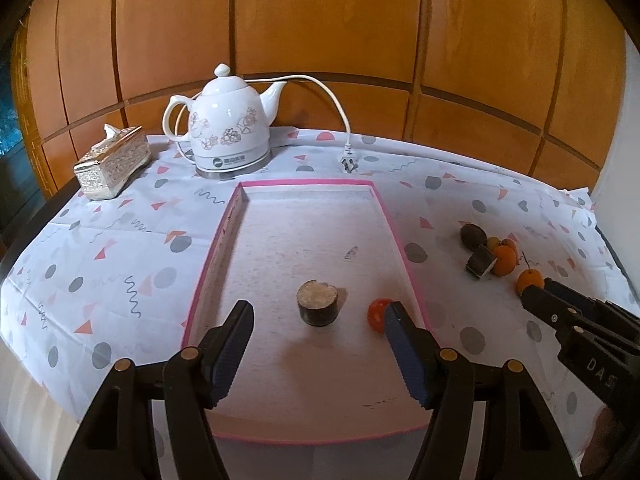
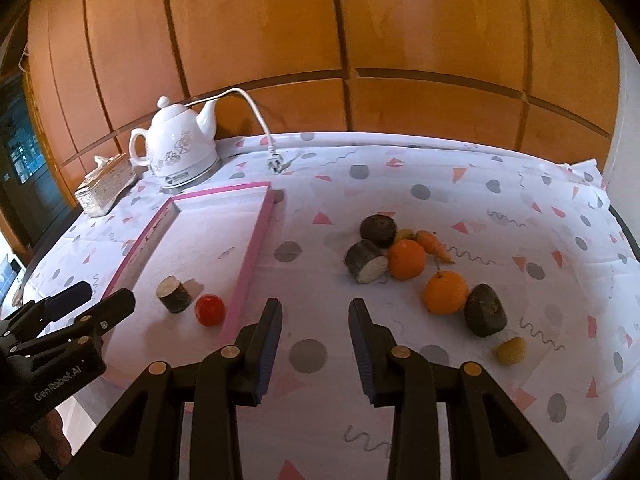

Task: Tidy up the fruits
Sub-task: 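Open both grippers and withdraw them from the tray, then grasp a dark round slice with the left gripper while the right gripper grasps the yellow potato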

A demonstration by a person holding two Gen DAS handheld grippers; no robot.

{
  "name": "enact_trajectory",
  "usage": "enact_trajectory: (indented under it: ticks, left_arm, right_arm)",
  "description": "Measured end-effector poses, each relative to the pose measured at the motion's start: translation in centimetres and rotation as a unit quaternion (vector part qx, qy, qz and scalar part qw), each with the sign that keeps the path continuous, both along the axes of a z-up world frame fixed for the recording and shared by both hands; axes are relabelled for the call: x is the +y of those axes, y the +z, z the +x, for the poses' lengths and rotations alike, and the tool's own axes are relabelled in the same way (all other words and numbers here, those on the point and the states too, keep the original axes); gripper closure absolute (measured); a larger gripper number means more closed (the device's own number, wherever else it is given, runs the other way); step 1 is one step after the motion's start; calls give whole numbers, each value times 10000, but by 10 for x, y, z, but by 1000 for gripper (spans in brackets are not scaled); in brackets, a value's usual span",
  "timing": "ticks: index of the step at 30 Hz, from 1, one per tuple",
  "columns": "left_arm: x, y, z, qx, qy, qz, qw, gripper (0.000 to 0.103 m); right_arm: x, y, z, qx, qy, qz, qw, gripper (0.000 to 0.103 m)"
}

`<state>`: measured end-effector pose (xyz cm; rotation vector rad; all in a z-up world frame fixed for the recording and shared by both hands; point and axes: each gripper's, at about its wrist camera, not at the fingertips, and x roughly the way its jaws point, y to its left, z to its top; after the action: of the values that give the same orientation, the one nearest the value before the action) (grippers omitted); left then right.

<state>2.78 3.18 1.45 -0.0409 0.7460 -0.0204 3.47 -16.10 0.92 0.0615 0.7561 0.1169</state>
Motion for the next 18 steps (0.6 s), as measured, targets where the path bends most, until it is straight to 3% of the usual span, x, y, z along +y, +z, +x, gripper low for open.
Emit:
enact_trajectory:
  ticks: [7, 18]
  left_arm:
    - [-22, 2, 3, 4, -370, -5, 9993, 35]
    - [-82, 0, 20, 128, -1301, -58, 9914, 35]
  right_arm:
    - [-44, -7, -5, 101, -612, 13, 9981, 68]
    - [-130, -29, -15, 405, -1746, 104, 9837, 68]
